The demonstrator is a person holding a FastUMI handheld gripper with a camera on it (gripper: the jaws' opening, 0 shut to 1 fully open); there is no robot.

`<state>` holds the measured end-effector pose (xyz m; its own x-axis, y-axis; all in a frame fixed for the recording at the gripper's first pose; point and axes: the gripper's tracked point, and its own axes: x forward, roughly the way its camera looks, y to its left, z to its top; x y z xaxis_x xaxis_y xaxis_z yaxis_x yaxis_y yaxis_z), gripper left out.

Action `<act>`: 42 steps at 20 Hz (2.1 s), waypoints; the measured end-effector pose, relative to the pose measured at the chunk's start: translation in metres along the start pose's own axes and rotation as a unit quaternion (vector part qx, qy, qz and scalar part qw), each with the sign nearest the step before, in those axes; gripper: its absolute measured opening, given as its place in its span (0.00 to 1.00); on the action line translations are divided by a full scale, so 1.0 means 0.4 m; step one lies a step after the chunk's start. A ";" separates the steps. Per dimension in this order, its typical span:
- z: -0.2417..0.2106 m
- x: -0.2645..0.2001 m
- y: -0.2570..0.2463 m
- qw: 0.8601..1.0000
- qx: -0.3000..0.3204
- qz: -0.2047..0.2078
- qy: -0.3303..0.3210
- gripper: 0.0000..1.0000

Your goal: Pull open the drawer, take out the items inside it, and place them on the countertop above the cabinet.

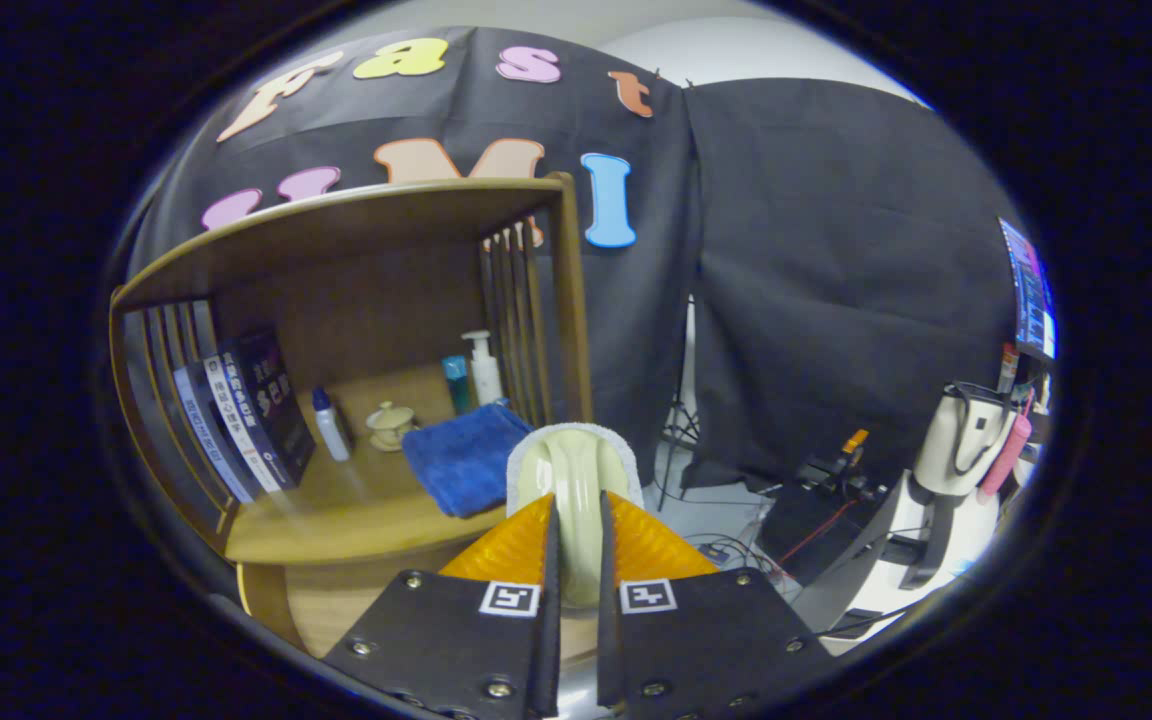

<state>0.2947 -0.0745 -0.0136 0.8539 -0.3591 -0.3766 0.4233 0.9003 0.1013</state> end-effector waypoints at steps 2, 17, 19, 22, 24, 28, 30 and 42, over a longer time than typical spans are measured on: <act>0.004 0.035 0.081 0.999 -0.007 0.035 -0.004 0.15; -0.236 0.242 0.617 0.974 -0.092 0.192 0.083 0.15; -0.259 0.259 0.632 0.970 -0.101 0.201 0.088 0.15; -0.250 0.275 0.636 0.970 -0.091 0.208 0.084 0.15; -0.250 0.274 0.629 0.970 -0.084 0.212 0.087 0.18; -0.224 0.263 0.618 0.971 -0.073 0.214 0.077 0.47; -0.215 0.258 0.619 0.972 -0.067 0.216 0.070 0.67; -0.083 0.042 0.489 0.985 -0.005 0.169 -0.038 0.78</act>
<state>0.3817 0.1039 -0.0306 0.9657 -0.0556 -0.2537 0.1086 0.9738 0.1999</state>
